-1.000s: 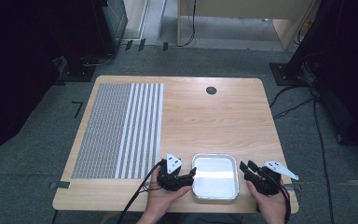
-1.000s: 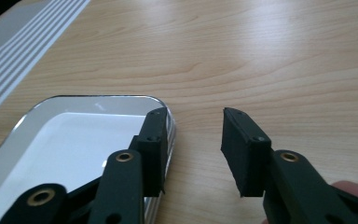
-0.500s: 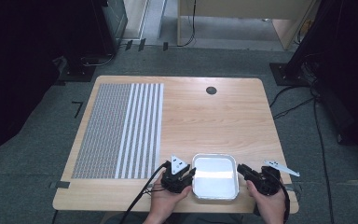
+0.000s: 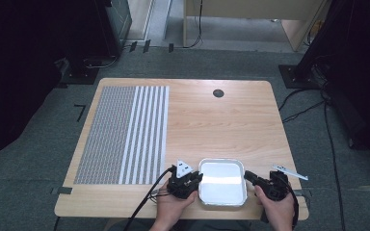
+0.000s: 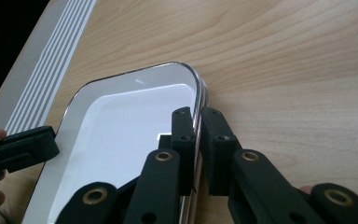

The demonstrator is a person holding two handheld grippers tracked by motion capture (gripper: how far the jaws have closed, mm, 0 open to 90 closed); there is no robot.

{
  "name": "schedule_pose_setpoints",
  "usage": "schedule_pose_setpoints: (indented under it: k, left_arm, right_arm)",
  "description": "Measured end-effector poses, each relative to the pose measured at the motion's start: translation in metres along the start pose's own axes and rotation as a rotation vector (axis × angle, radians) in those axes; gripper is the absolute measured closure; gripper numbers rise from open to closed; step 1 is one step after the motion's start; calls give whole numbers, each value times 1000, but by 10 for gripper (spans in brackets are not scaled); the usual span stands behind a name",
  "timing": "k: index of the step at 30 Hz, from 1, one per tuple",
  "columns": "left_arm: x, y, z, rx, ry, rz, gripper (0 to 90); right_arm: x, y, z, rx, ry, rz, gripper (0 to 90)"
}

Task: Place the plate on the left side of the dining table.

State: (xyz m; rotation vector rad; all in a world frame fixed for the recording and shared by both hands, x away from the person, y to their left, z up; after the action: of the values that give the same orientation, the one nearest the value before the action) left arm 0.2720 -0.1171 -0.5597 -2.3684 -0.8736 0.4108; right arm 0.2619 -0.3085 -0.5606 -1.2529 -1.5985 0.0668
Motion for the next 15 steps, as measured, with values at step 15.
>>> schedule_pose_setpoints:
  k: [15]
  left_arm:
    - [-2, 3, 0, 6, -14, -19, 755]
  right_arm:
    - [1, 0, 2, -7, 30, 4, 898]
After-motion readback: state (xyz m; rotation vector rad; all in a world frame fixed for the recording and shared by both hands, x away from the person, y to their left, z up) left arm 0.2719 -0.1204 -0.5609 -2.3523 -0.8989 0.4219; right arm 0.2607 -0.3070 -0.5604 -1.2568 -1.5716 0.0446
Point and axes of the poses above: each handheld gripper's, and its own axes: y roughly forward along the jaws, z roughly out of its underside, x roughly to its left, the point moved 10 cm from there along y, roughly forward along the jaws, and after that the axes turned 14 degrees about y, right-handed, at the moved point
